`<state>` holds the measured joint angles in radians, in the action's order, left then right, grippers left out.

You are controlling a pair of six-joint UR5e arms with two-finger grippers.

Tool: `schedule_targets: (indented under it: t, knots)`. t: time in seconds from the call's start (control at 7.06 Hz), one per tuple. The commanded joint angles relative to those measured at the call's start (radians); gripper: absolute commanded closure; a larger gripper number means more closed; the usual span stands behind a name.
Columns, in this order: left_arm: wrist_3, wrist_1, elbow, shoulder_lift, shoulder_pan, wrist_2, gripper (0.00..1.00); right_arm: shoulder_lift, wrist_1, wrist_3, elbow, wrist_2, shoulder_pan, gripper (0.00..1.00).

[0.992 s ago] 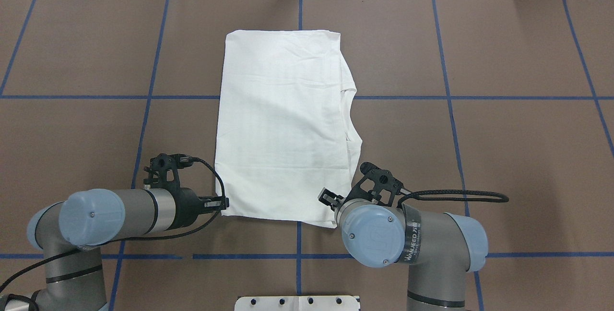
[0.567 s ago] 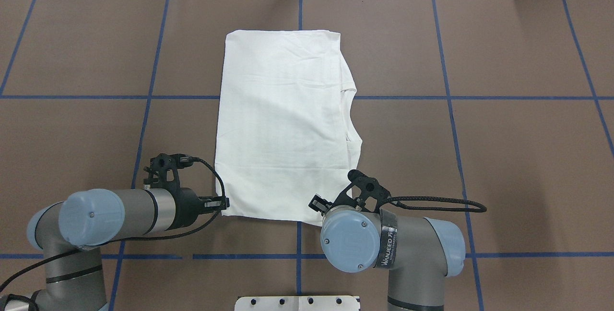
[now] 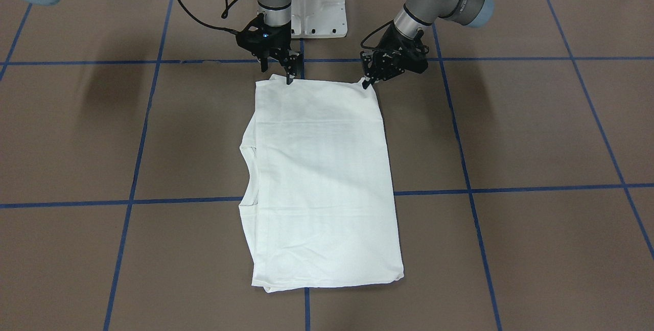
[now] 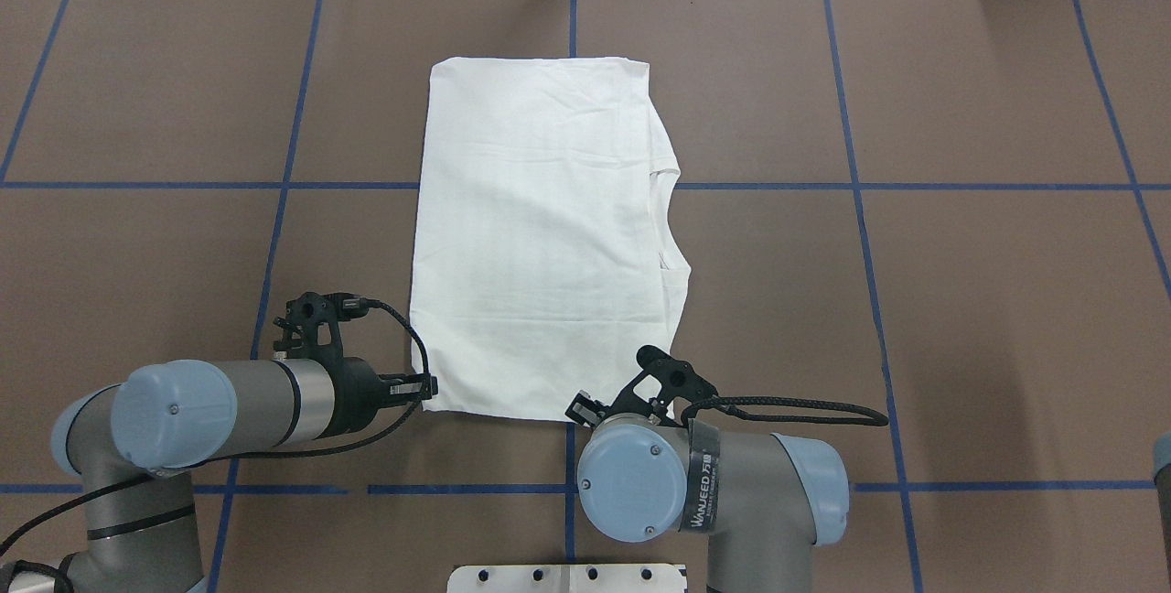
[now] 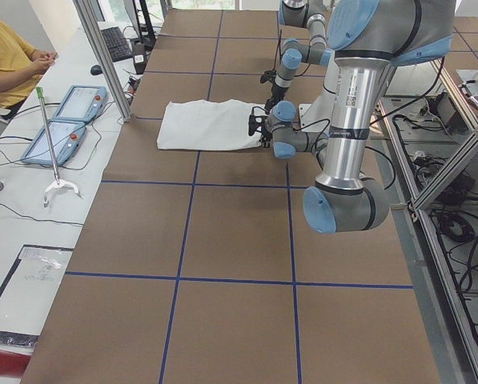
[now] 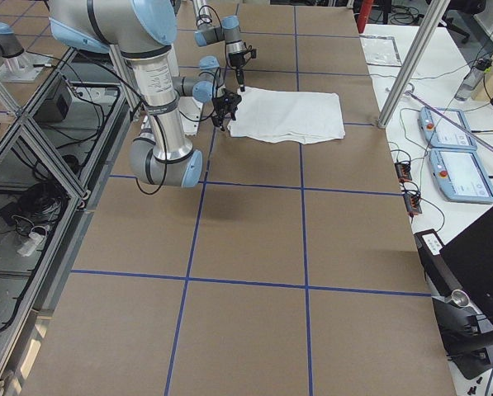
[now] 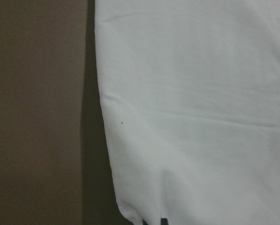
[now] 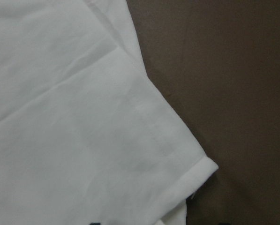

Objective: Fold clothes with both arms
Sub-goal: 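Lift the near edge of the shirt with both grippers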

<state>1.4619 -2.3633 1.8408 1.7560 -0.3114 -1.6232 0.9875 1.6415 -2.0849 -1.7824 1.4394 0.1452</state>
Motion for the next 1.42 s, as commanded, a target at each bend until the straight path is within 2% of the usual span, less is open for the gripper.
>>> schedule_targets:
  t: [0.0, 0.14, 0.28, 0.71, 0.85, 0.99, 1.13, 1.28]
  knots:
    - [0.000, -0.001, 0.000, -0.001, -0.002, 0.000, 1.00, -0.020, 0.000, -0.006, 0.020, -0.002, 0.001, 0.32]
    - [0.000, -0.001, 0.000, -0.001, -0.002, 0.000, 1.00, -0.018, 0.000, -0.020, 0.015, -0.002, 0.004, 0.84]
    - [0.000, -0.001, 0.002, -0.003, -0.002, 0.000, 1.00, -0.016, 0.001, -0.020, 0.011, -0.002, 0.010, 1.00]
    - [0.000, -0.001, 0.003, 0.000, 0.000, 0.000, 1.00, -0.006, 0.018, -0.014, -0.021, 0.001, 0.045, 1.00]
    - [-0.008, 0.001, 0.020, 0.000, 0.000, -0.009, 1.00, -0.001, 0.097, -0.011, -0.093, 0.001, 0.048, 1.00]
    - [-0.011, 0.007, 0.072, -0.007, -0.003, -0.018, 1.00, 0.002, 0.182, -0.011, -0.173, 0.001, 0.047, 1.00]
    - [-0.011, 0.012, 0.127, -0.016, -0.012, -0.071, 1.00, 0.000, 0.231, -0.012, -0.230, 0.001, 0.041, 1.00]
    - [-0.009, 0.083, 0.220, -0.030, -0.012, -0.081, 1.00, -0.003, 0.279, -0.017, -0.286, -0.002, 0.012, 1.00]
